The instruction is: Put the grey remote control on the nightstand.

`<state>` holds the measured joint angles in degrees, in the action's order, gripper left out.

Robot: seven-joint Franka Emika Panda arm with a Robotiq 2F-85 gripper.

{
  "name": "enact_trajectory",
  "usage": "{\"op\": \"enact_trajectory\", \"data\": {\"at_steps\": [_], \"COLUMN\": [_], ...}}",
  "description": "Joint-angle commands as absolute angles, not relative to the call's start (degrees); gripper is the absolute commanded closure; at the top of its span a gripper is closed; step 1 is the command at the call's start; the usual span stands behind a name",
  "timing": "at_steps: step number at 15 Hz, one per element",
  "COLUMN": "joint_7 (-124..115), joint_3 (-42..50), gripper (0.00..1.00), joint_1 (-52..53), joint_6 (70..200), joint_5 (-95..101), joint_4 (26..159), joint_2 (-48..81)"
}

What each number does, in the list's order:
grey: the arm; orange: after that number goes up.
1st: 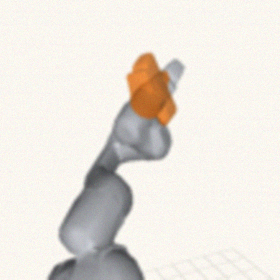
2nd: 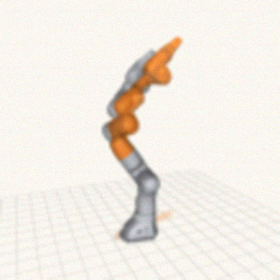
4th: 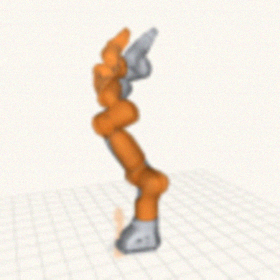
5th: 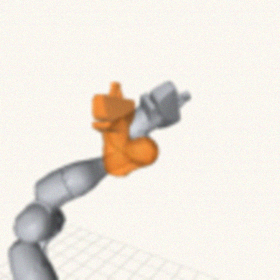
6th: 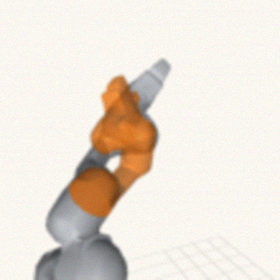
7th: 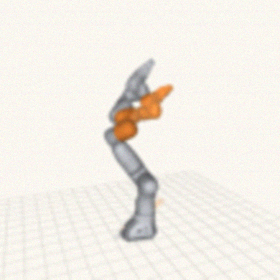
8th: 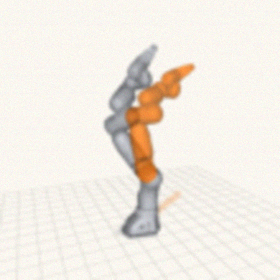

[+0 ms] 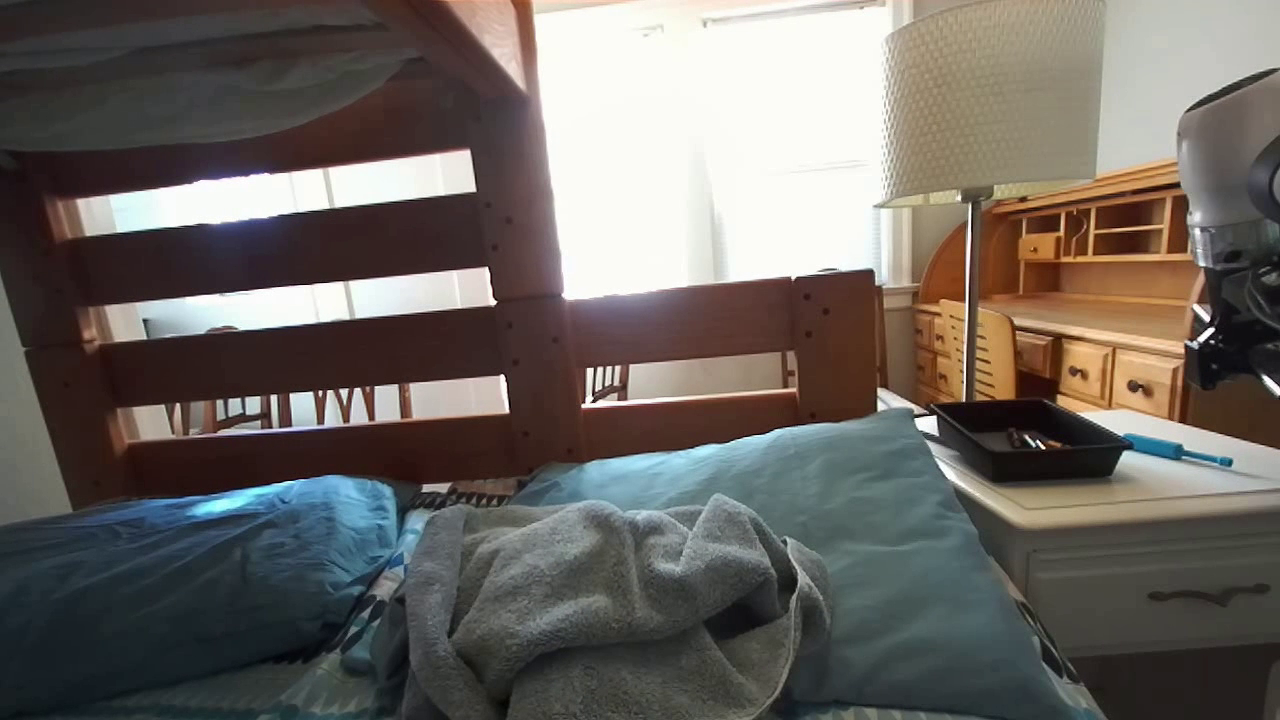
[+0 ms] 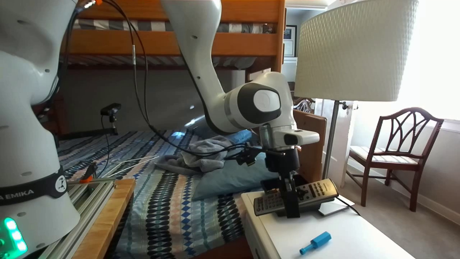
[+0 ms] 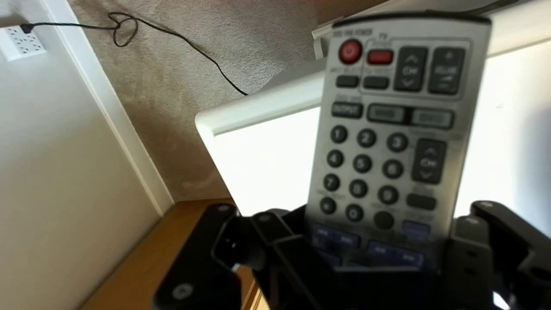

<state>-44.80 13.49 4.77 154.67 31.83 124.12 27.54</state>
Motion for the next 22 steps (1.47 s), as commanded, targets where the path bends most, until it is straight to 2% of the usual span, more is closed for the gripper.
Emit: {"op": "enact_trajectory", "data": {"at_steps": [1,5,11,17,22], "joint_7": [-43.63,-41.89,-19.28,-7.03,-7.79], "joint_3": [15.11,14.14,8.65,12.68,15.05], "gripper": [1.0,1.0,1.0,1.0,1.0], "joint_1": [6.46,5.83,-2.53,-8.0,-6.64], "joint_6": [154.92,155.46,152.57,139.41,141.7], "joint_5": [30.22,29.58,19.12,13.85,16.89], "joint_4": [124.18,124.85,119.53,101.03,90.73], "joint_2": [27.69,27.78,32.23,42.12,49.51]}}
